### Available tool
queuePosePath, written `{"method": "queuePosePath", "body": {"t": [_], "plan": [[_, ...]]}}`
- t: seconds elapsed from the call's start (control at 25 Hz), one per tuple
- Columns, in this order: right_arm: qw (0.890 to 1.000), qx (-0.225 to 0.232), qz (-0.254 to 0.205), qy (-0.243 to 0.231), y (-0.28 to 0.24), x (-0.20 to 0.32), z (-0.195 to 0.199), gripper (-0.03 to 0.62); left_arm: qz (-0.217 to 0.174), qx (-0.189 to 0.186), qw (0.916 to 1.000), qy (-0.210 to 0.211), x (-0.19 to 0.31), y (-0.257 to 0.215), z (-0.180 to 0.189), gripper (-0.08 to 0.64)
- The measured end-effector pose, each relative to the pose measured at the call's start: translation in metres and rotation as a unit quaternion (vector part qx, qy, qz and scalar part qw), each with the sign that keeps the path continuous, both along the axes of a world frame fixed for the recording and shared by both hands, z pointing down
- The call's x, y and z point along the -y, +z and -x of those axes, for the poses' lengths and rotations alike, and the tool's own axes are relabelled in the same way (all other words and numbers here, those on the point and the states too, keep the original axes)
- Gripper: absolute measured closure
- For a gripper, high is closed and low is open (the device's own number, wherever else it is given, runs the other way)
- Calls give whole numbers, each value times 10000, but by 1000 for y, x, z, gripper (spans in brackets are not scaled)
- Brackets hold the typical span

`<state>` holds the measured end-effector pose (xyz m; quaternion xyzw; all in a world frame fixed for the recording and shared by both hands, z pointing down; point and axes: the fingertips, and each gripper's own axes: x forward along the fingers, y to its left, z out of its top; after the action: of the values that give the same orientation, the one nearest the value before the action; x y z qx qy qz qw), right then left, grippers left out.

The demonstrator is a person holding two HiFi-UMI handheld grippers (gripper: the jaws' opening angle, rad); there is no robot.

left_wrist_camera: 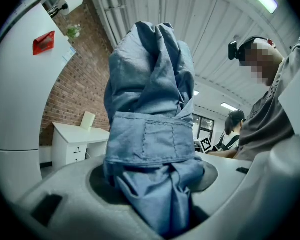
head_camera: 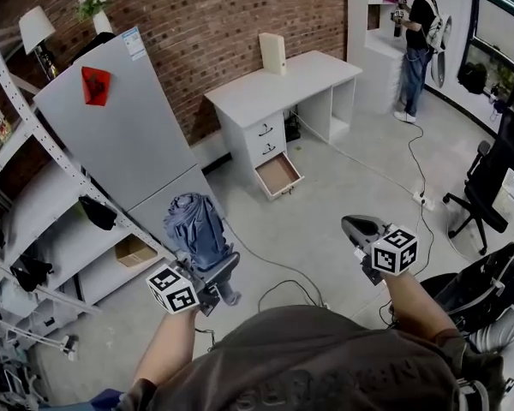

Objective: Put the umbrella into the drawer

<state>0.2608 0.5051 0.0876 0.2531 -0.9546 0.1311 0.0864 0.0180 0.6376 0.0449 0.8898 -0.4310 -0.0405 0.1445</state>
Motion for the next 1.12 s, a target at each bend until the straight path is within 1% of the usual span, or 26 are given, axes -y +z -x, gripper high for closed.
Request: {"method": "queuePosePath", "body": {"t": [0.12,0.2,0.32,0.48,0.64,0.76,0.92,1.0,1.12], "plan": [[10000,39,71,20,2,15,9,600,39,6,10000,48,15,-2,7,308],[9999,50,105,58,7,23,17,600,0,1,10000,75,24,-1,15,308],[9999,-17,108,108,17,28,30,600,-42,-110,9998,162,38,10,30,308],[9995,-193,39,261,25,54,61,600,-91,-168,9990,402,78,28,68,308],[9977,-239,43,640,26,100,109,600,-192,-138,9968,759,137,37,123,310],[9959,-278,93,861,22,130,161,600,-203,-71,9935,1120,179,36,169,310],[9949,-296,66,957,12,170,232,600,-245,177,9884,1489,228,31,230,310],[9942,-348,74,1011,11,186,256,600,-252,232,9864,1609,248,29,254,310],[9924,-439,98,1149,11,209,276,600,-252,165,9837,1771,275,29,278,310]]}}
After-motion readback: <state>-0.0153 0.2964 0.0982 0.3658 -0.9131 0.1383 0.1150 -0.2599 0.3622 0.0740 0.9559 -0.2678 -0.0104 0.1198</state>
